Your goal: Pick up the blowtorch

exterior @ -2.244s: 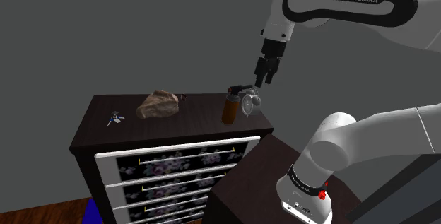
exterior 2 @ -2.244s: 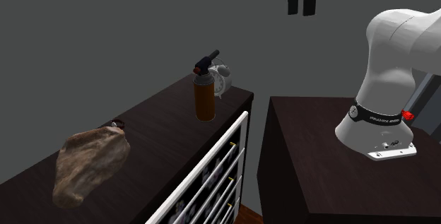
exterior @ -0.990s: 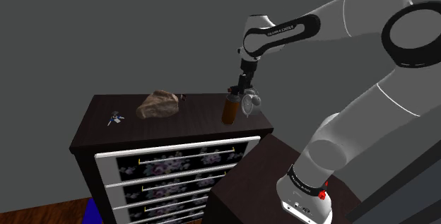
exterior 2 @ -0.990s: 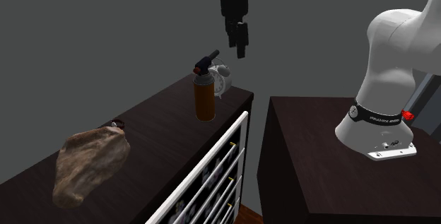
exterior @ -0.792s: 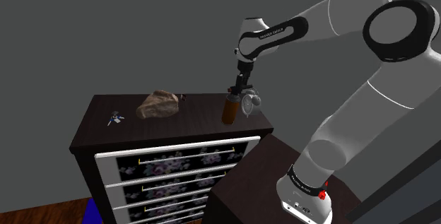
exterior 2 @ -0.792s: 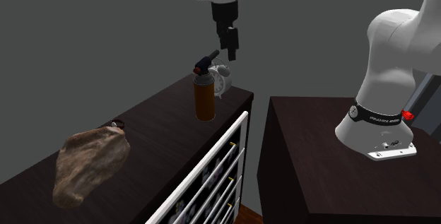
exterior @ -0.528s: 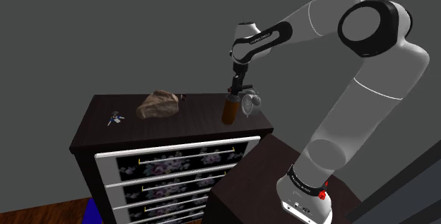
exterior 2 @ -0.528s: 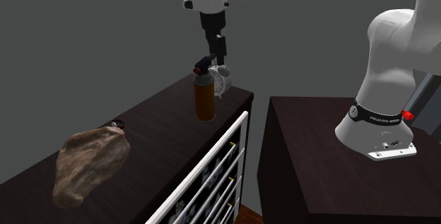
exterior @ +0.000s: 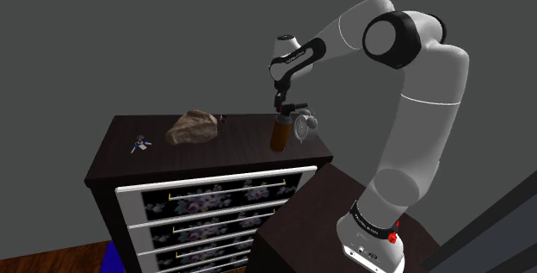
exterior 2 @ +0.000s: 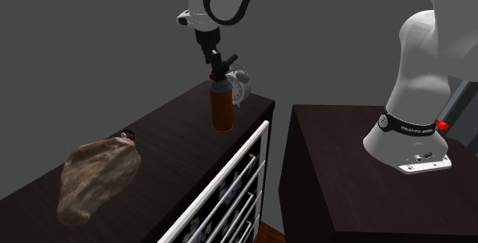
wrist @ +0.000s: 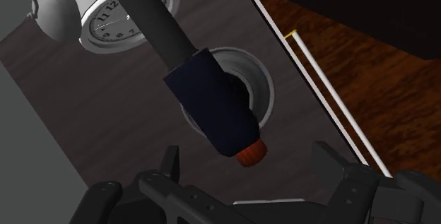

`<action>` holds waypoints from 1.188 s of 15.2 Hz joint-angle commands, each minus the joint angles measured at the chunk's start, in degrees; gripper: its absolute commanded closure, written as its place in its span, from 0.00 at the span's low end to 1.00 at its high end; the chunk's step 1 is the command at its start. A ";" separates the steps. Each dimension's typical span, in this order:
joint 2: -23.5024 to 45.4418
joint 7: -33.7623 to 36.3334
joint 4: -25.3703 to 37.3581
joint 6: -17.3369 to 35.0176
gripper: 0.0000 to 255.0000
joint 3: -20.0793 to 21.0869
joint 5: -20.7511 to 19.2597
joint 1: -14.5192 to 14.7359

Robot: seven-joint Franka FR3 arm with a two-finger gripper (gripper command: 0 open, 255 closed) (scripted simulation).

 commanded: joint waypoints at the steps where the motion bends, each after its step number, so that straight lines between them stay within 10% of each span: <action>1: 1.89 -0.54 0.99 1.33 0.00 -0.09 -0.25 -0.30; 9: 5.22 0.17 0.05 5.52 0.00 -0.01 -0.21 -0.54; 10: 5.25 0.16 0.09 5.51 1.00 0.00 -0.20 -0.55; 18: 5.28 0.17 0.13 5.51 1.00 0.00 -0.20 -0.55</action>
